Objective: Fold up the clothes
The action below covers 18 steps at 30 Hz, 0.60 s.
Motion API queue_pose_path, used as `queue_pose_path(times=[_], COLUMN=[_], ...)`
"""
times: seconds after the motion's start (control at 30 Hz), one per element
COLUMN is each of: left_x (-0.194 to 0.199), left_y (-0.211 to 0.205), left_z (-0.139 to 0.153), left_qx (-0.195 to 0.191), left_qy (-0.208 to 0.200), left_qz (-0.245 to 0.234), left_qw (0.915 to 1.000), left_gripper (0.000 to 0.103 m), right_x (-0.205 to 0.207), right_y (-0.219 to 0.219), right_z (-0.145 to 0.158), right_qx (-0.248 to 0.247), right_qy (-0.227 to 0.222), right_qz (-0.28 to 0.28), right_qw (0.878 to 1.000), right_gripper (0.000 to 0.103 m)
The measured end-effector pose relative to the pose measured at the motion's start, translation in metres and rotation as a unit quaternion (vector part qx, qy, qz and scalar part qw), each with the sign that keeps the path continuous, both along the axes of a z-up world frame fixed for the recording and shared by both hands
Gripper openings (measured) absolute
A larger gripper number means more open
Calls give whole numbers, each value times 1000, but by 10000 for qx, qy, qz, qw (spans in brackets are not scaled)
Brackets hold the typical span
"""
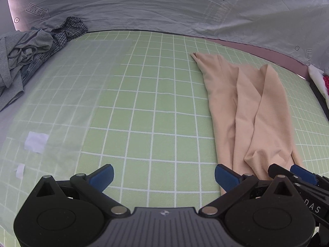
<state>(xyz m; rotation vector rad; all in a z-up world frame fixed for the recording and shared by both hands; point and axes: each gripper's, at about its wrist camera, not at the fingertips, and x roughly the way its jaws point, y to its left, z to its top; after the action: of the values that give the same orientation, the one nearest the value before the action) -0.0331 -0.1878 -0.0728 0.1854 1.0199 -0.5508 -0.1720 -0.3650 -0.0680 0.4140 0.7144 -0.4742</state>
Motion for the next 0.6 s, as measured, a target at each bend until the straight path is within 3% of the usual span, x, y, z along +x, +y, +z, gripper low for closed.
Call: queue_pose_path(times=[0.1, 0.6], left_x=[-6, -61], left_y=[-3, -94], left_z=[1, -8], left_qx=[-30, -199], left_qy=[-15, 68], left_qz=[-56, -581], left_qw=[10000, 9981], left_gripper=[103, 102], right_x=[-12, -85], right_y=[-3, -79], right_z=[5, 1], right_qx=[-92, -289], right_qy=[-35, 425], right_qz=[-219, -1014], right_qw=[9997, 9935], right_gripper=[78, 83])
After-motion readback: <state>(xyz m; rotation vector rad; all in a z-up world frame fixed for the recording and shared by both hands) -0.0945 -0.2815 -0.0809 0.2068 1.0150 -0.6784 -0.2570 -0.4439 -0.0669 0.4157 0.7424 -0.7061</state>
